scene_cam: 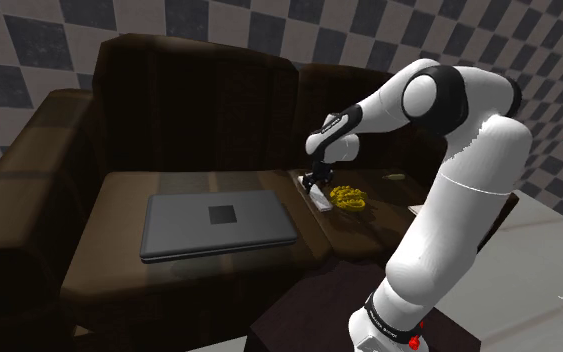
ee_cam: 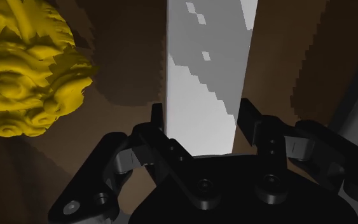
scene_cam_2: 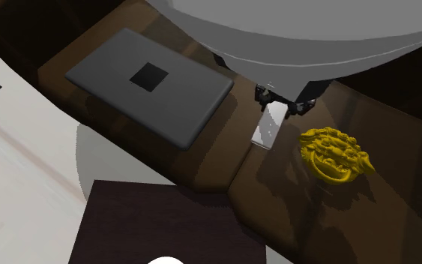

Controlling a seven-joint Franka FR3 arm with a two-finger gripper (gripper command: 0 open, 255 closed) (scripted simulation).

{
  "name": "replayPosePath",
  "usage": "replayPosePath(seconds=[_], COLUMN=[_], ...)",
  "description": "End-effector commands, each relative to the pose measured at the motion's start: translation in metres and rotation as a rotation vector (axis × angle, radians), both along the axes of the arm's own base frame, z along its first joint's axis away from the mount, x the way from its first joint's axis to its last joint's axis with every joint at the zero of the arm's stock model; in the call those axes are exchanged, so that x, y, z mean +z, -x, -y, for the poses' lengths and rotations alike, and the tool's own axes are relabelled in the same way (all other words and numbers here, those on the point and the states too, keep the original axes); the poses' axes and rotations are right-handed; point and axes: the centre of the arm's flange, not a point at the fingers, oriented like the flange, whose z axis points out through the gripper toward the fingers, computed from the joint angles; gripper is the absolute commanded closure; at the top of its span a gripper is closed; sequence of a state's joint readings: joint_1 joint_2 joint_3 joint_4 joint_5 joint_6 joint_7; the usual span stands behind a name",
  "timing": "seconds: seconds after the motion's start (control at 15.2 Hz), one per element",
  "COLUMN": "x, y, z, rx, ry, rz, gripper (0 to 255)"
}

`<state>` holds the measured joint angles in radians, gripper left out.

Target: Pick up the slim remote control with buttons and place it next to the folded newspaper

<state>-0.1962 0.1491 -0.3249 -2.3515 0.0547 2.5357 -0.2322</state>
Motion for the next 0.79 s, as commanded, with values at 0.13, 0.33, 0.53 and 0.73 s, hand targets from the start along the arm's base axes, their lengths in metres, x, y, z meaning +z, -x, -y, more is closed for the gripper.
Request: replayPosePath(seconds=[0.13,0.33,0.53,0.73], x=[0.021,0.036,0.047,0.048], y=[-0.001,-0.001,-0.001,0.033], z=[0.0,0.0,0.0,0.021], rx=[0.0,0.0,0.0,0.0], ry=[0.0,0.0,0.0,0.0], rz=[0.0,0.0,0.0,0.0], gripper=[255,255,255,255])
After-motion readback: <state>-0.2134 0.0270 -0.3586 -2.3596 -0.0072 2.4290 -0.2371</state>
